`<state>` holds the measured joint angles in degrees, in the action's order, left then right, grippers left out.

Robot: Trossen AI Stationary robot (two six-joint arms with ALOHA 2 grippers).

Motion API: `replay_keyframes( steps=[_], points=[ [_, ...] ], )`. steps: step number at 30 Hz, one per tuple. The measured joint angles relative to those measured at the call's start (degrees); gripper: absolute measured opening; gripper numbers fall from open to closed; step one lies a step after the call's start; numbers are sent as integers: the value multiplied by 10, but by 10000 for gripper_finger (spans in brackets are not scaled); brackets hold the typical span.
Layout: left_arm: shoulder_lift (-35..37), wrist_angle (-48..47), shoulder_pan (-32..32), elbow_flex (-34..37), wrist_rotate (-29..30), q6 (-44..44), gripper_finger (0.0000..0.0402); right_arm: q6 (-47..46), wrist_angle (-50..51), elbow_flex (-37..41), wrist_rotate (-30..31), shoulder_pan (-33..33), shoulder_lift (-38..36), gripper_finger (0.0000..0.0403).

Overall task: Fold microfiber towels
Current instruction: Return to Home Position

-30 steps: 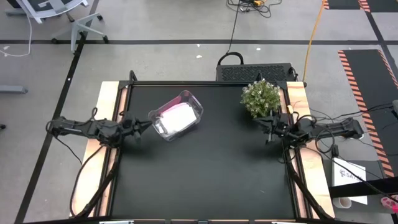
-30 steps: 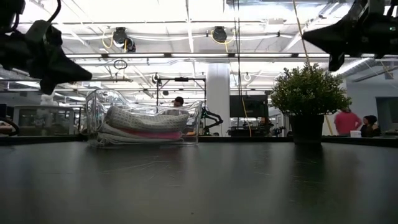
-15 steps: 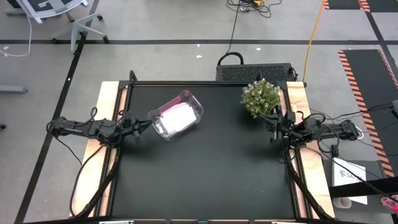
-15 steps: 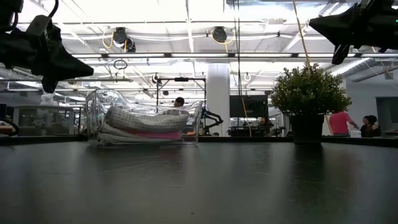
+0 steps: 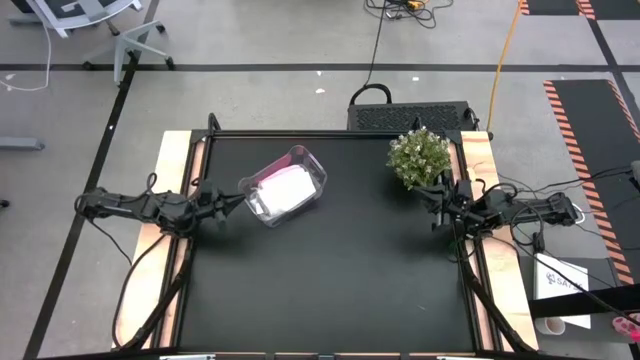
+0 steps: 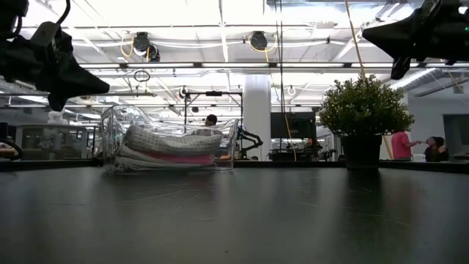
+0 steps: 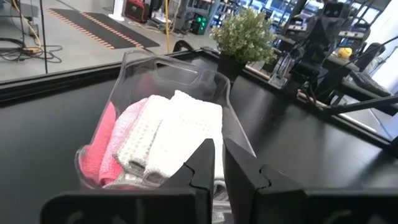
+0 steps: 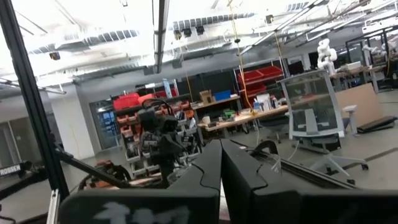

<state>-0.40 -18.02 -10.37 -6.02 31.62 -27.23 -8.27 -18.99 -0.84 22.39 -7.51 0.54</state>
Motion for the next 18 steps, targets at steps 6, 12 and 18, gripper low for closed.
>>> replay_keyframes(
  steps=[6,12,18],
  points=[
    [-3,3,-21,0,0,0,33,0,1,0,0,0,0,0],
    [-4,2,-61,0,0,0,33,0,2,0,0,0,0,0],
    [-4,3,-106,0,0,0,33,0,-1,0,0,0,0,0]
  ],
)
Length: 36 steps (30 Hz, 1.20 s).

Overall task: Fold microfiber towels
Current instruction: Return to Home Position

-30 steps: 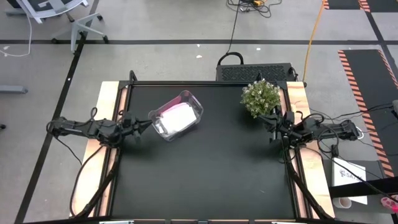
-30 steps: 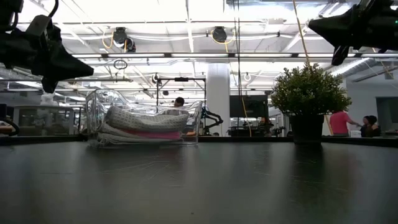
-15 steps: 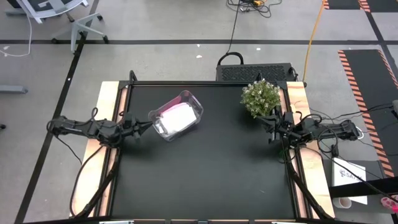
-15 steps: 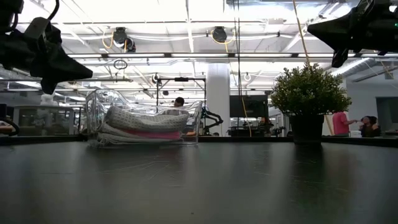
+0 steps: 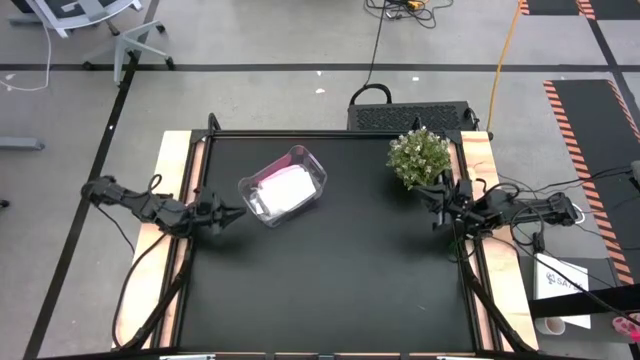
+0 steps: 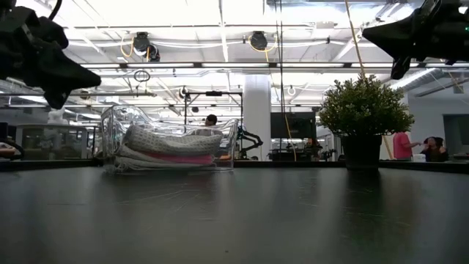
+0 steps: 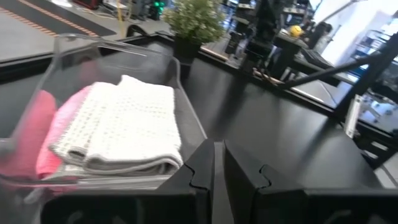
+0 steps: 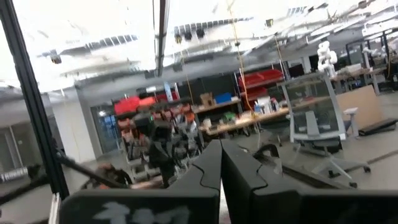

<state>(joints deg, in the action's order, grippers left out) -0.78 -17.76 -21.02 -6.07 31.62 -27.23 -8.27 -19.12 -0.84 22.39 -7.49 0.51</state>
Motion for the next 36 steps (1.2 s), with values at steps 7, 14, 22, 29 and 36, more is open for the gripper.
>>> replay_keyframes(
  steps=[7,14,22,29,36],
  points=[
    [0,0,-13,0,0,0,33,0,-58,0,0,0,-1,0],
    [0,0,-13,0,0,0,33,0,-57,0,0,0,-1,0],
    [0,0,-13,0,0,0,33,0,-57,0,0,0,-1,0],
    [0,0,-13,0,0,0,33,0,-57,0,0,0,-1,0],
    [0,0,-13,0,0,0,33,0,-57,0,0,0,-1,0]
  ],
)
